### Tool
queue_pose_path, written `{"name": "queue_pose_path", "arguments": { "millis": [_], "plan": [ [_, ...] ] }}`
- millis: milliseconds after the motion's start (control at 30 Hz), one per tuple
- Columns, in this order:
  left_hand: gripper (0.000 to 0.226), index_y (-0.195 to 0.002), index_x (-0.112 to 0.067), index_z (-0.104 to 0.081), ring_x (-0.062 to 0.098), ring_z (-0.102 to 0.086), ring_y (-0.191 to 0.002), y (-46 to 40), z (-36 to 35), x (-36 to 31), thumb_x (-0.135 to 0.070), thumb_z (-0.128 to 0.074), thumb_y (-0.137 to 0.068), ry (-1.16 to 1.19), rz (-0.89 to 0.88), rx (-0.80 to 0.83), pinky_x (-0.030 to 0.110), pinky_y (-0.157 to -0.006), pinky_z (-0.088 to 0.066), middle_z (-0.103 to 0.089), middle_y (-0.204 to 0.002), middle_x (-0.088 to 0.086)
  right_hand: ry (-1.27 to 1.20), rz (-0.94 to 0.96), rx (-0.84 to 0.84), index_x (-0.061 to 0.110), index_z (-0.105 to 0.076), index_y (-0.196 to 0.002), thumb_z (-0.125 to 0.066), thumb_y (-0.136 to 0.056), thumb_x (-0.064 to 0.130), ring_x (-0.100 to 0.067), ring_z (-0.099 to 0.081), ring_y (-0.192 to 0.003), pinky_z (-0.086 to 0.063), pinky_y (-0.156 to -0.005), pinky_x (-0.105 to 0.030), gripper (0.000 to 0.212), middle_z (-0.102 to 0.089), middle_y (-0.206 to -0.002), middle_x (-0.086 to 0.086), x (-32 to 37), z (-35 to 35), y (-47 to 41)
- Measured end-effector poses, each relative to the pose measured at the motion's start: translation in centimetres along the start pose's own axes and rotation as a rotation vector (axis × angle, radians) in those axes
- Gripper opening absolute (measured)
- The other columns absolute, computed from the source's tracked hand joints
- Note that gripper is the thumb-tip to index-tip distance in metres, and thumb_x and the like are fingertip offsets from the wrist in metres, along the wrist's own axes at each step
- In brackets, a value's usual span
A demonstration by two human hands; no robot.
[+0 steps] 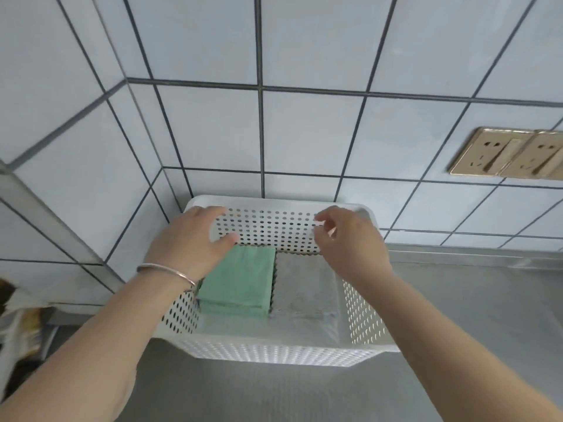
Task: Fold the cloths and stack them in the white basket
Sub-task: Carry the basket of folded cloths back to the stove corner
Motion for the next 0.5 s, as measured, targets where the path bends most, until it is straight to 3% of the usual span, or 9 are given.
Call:
{"name": "queue_pose_path", "arguments": {
  "millis": [67,167,267,400,467,500],
  "plan": [
    [0.055,-0.137,-0.02,-0.041,0.025,-0.039,-0.129,1.1,0.8,2.4,-0.04,-0.055,-0.087,0.108,0.086,-0.083,0.036,-0.105,-0.032,-0.038,-0.142,0.007,0.137,-0.029,-0.114,0.02,-0.058,-0.117,-0.05,-0.089,0.021,-0.021,-0.048,-0.111,-0.042,-0.084,-0.034,0.029,-0.058,-0.113,-0.001,-2.8,1.3,0.4],
    [0.059,-0.137,-0.018,-0.04,0.024,-0.038,-0.129,2.3,-1.2,5.5,-0.039,-0.059,-0.086,0.193,0.207,0.015,0.034,-0.105,-0.031,-0.033,-0.142,0.008,0.222,-0.177,-0.166,0.016,-0.055,-0.122,-0.049,-0.085,0.009,-0.028,-0.043,-0.114,-0.04,-0.088,-0.038,0.038,-0.052,-0.122,-0.008,-7.4,1.2,1.5],
    [0.035,-0.113,-0.021,-0.047,0.028,-0.049,-0.11,2.5,-2.0,6.5,-0.036,-0.061,-0.085,0.2,0.216,0.02,0.032,-0.084,-0.037,-0.046,-0.113,0.007,0.315,-0.257,-0.147,0.015,-0.051,-0.124,-0.044,-0.084,0.009,-0.028,-0.04,-0.115,-0.036,-0.089,-0.034,0.041,-0.047,-0.126,-0.007,-10.4,-0.2,2.4],
    [0.033,-0.118,-0.011,-0.053,0.029,-0.058,-0.089,2.7,-3.1,9.1,-0.027,-0.056,-0.089,0.396,0.377,0.001,0.03,-0.069,-0.04,-0.058,-0.098,0.007,-0.109,-0.481,-0.1,0.007,-0.045,-0.132,-0.041,-0.091,0.012,-0.032,-0.048,-0.115,-0.039,-0.091,-0.036,0.041,-0.048,-0.129,-0.014,-13.2,-1.1,3.1],
    [0.017,-0.094,-0.006,-0.058,0.021,-0.048,-0.059,3.0,-3.9,10.1,-0.021,-0.051,-0.091,0.502,0.453,0.004,0.027,-0.054,-0.031,-0.055,-0.071,0.006,-0.285,-0.547,-0.023,0.009,-0.05,-0.128,-0.043,-0.091,0.012,-0.029,-0.057,-0.098,-0.044,-0.078,-0.034,0.038,-0.06,-0.114,-0.012,-14.0,-2.2,3.2],
    [0.018,-0.081,-0.007,-0.055,0.019,-0.043,-0.054,3.0,-4.1,10.3,-0.02,-0.048,-0.092,0.51,0.479,0.01,0.026,-0.052,-0.028,-0.051,-0.063,0.007,-0.353,-0.575,0.018,0.01,-0.054,-0.124,-0.044,-0.091,0.012,-0.026,-0.058,-0.084,-0.045,-0.071,-0.033,0.034,-0.062,-0.101,-0.011,-14.0,-2.6,3.3]
  ]
}}
Point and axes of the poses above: each hand's wrist, its own y-axis away from the middle knuckle, its own z-axis out of the back of the hand, x = y × z, the point moved 10 cm from there along -y, towards the middle knuckle
